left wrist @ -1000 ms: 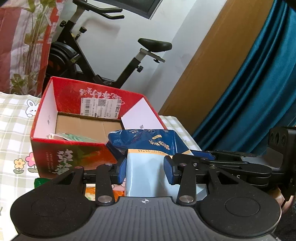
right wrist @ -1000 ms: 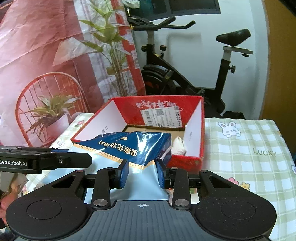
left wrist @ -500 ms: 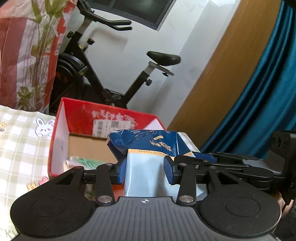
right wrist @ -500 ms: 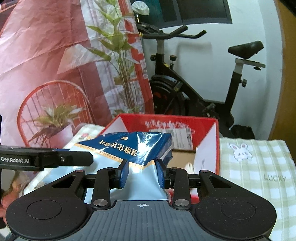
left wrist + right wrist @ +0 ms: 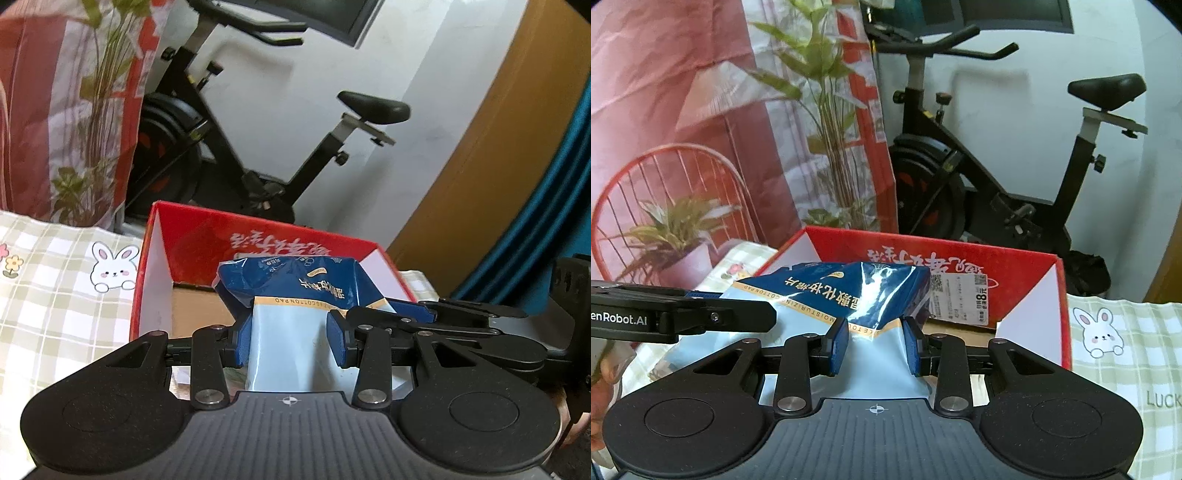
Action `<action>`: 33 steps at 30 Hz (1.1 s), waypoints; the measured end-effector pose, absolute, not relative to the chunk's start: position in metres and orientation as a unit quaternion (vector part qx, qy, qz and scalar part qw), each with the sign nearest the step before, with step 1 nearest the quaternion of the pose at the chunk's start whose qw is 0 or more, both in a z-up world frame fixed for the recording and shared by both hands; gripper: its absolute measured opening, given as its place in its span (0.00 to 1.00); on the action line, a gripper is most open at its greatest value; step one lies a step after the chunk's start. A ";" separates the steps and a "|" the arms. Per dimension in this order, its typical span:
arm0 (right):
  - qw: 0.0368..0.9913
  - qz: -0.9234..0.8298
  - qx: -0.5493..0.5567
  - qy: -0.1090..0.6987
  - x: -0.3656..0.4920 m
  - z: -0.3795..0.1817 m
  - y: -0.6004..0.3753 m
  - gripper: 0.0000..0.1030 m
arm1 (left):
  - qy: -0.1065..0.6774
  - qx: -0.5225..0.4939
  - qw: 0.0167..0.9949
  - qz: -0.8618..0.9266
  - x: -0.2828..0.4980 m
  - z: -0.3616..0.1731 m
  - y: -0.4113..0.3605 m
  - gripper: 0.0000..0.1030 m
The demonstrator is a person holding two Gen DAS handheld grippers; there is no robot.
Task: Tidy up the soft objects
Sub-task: 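Lift the blue snack bag with both grippers and carry it over the red box, then open both grippers to drop the blue snack bag into the box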
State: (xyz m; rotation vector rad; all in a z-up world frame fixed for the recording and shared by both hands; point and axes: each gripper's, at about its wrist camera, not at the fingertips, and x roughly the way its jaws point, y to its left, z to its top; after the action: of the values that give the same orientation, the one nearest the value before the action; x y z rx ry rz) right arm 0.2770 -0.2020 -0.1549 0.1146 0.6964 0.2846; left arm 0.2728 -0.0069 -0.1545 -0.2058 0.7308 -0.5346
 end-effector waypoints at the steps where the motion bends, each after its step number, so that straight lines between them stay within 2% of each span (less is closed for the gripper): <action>1: 0.928 0.139 0.053 0.343 0.281 -0.157 -0.201 0.30 | 0.355 -0.099 0.894 -0.256 0.276 -0.156 -0.007 0.42; 11: 0.923 0.129 0.038 0.360 0.322 -0.167 -0.198 0.30 | 0.361 -0.092 0.897 -0.239 0.302 -0.161 -0.014 0.42; 17: 0.925 0.117 0.007 0.362 0.331 -0.167 -0.193 0.36 | 0.362 -0.082 0.900 -0.229 0.308 -0.163 -0.018 0.42; 22: 0.922 0.119 -0.014 0.369 0.328 -0.171 -0.191 0.44 | 0.359 -0.049 0.906 -0.217 0.304 -0.162 -0.018 0.43; 33: 0.924 0.104 -0.010 0.368 0.300 -0.162 -0.202 0.45 | 0.351 -0.030 0.912 -0.208 0.283 -0.146 -0.008 0.45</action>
State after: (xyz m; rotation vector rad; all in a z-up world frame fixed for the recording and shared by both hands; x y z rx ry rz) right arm 0.3003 -0.2022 -0.1623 -0.0210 0.7555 0.2132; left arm 0.2831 -0.0077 -0.1461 -0.0621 0.7238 -0.4287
